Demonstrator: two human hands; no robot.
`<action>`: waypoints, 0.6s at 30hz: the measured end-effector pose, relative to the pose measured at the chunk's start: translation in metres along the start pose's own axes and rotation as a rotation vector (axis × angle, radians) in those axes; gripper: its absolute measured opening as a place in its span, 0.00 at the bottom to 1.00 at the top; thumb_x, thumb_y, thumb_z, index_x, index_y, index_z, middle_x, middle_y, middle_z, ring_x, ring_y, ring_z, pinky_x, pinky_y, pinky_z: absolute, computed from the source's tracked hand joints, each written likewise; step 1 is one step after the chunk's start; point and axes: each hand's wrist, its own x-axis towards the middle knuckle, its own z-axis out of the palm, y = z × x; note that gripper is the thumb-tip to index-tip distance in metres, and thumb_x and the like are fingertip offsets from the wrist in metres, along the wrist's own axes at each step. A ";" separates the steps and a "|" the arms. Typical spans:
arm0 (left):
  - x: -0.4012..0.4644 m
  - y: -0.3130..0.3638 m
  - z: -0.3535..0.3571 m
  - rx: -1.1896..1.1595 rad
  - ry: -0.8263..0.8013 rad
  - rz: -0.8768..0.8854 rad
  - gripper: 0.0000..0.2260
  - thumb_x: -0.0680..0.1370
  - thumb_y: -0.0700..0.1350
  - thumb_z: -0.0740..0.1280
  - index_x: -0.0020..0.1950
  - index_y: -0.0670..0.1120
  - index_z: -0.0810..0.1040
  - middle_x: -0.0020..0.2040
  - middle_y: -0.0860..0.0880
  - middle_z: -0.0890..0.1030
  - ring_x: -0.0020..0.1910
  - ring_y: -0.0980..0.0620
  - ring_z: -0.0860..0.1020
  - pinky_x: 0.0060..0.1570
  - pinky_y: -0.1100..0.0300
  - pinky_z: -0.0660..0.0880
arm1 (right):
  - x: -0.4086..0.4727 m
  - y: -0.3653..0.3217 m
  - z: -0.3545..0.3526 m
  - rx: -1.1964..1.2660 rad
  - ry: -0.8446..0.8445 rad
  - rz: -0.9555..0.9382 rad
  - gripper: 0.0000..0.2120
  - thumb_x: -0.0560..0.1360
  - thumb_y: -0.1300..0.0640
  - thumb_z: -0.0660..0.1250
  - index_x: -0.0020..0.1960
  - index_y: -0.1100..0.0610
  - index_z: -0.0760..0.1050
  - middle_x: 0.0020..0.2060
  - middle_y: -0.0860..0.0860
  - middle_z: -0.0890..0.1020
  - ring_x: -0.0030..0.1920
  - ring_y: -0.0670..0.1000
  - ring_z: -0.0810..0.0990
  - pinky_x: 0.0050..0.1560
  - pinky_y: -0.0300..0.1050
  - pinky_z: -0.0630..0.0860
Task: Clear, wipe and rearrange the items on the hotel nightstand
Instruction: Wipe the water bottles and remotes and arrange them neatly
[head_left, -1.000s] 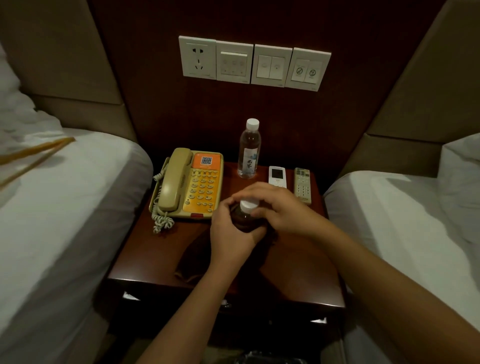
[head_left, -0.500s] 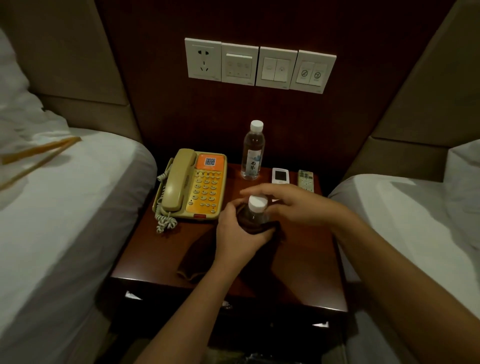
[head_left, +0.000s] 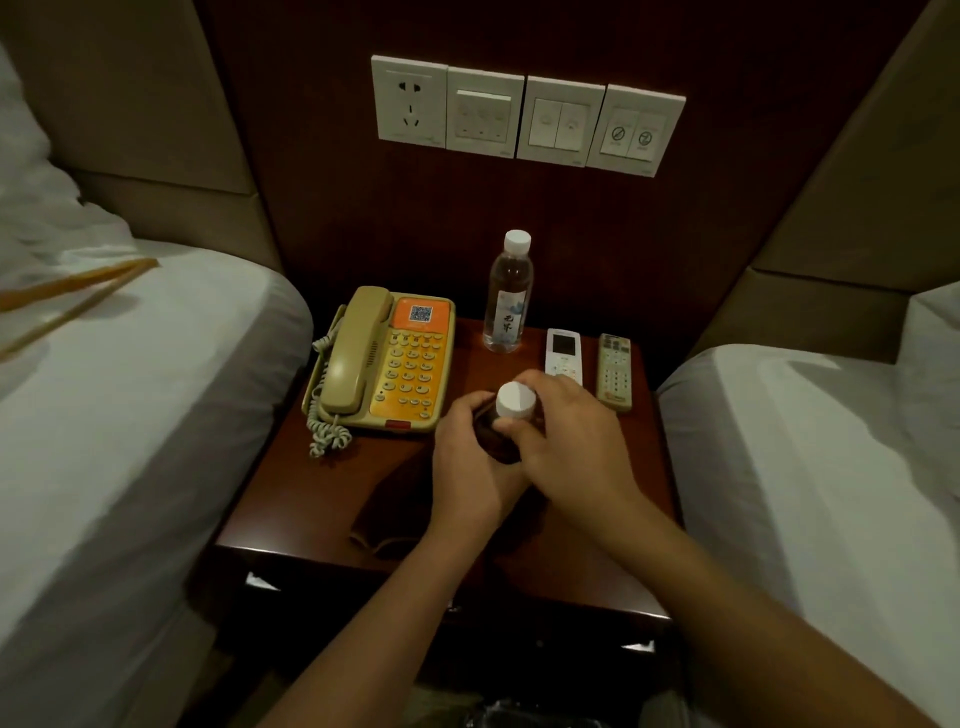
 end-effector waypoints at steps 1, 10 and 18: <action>0.000 0.000 0.001 -0.007 0.014 -0.003 0.28 0.65 0.54 0.74 0.63 0.53 0.70 0.61 0.50 0.76 0.57 0.52 0.76 0.52 0.62 0.73 | -0.002 -0.003 0.001 -0.047 0.013 0.005 0.18 0.75 0.49 0.67 0.62 0.51 0.71 0.52 0.48 0.77 0.53 0.48 0.75 0.52 0.42 0.73; 0.009 -0.001 -0.006 -0.005 -0.096 -0.005 0.32 0.59 0.54 0.76 0.59 0.59 0.67 0.57 0.52 0.75 0.55 0.53 0.76 0.54 0.52 0.78 | 0.038 0.023 -0.033 0.458 -0.626 -0.178 0.23 0.77 0.66 0.62 0.64 0.43 0.69 0.58 0.37 0.73 0.63 0.38 0.71 0.60 0.36 0.72; 0.000 -0.014 0.009 -0.087 0.013 -0.064 0.36 0.55 0.58 0.75 0.59 0.62 0.64 0.61 0.51 0.74 0.59 0.51 0.75 0.57 0.49 0.78 | 0.024 0.021 -0.011 0.515 -0.335 -0.077 0.20 0.76 0.65 0.65 0.61 0.43 0.72 0.59 0.43 0.75 0.60 0.41 0.72 0.55 0.36 0.75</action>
